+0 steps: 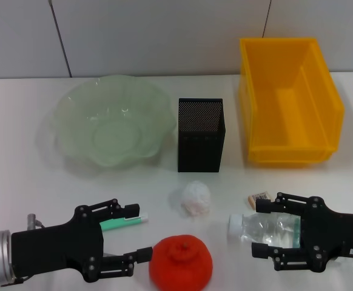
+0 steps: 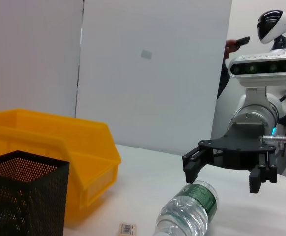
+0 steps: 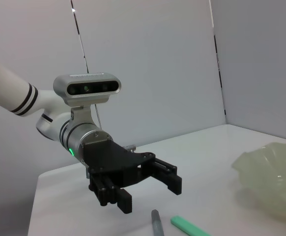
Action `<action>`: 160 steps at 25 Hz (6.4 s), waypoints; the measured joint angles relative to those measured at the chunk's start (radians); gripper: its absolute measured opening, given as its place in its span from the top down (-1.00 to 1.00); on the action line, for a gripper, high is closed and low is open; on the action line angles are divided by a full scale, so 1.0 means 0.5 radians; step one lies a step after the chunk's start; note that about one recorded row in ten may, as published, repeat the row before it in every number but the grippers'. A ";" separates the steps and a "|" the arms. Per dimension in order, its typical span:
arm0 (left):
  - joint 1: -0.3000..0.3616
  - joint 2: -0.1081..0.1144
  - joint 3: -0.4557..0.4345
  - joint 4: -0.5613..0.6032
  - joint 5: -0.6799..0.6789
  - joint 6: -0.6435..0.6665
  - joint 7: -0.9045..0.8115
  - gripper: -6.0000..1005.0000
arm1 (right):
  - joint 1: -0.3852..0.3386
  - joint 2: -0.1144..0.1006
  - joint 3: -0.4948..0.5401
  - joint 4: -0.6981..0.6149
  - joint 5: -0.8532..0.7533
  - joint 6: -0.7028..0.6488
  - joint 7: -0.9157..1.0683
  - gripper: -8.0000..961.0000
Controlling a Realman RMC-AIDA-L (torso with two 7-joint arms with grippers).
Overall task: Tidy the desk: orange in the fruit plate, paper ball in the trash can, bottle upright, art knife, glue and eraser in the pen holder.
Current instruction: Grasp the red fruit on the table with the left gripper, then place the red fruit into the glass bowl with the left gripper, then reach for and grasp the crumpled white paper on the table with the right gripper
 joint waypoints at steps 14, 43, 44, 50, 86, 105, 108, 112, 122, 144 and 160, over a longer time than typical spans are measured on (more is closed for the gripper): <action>0.009 -0.002 -0.001 -0.005 0.000 0.006 0.009 -0.58 | -0.005 0.006 0.000 0.000 0.002 0.004 0.000 -0.69; -0.166 -0.015 0.175 -0.427 0.008 -0.586 0.073 -0.46 | -0.053 0.020 0.145 0.135 0.009 -0.089 0.033 -0.67; -0.175 -0.015 0.209 -0.424 0.016 -0.585 0.074 -0.46 | -0.053 0.020 0.144 0.135 0.009 -0.087 0.033 -0.67; -0.186 -0.015 0.245 -0.420 0.017 -0.573 0.086 -0.09 | -0.050 0.020 0.145 0.135 0.009 -0.079 0.033 -0.66; -0.349 -0.017 0.213 -0.069 -1.245 -1.377 -0.107 0.82 | -0.036 0.037 0.138 0.129 -0.002 -0.072 0.033 -0.63; -0.179 -0.002 0.374 -0.145 -1.345 -1.011 0.063 -0.52 | -0.027 0.036 0.142 0.280 -0.008 -0.026 0.290 -0.62; -0.077 -0.001 0.511 -0.128 -1.344 -0.843 0.123 -0.60 | -0.025 0.034 0.140 0.485 -0.060 -0.025 0.567 -0.61; 0.095 -0.004 0.830 -0.088 -1.343 -0.635 0.217 -0.68 | 0.037 0.024 0.139 0.873 -0.303 -0.026 1.136 -0.61; 0.172 -0.012 0.932 -0.118 -1.343 -0.631 0.222 -0.68 | 0.297 0.016 -0.223 1.533 -0.811 -0.259 2.007 -0.60; 0.282 0.001 1.085 -0.096 -1.316 -0.612 0.223 -0.67 | 0.297 0.093 -0.947 1.293 -0.777 0.629 2.491 -0.59; 0.282 0.003 1.089 -0.095 -1.316 -0.608 0.223 -0.67 | 0.418 0.088 -1.304 1.098 -0.697 0.985 2.525 -0.57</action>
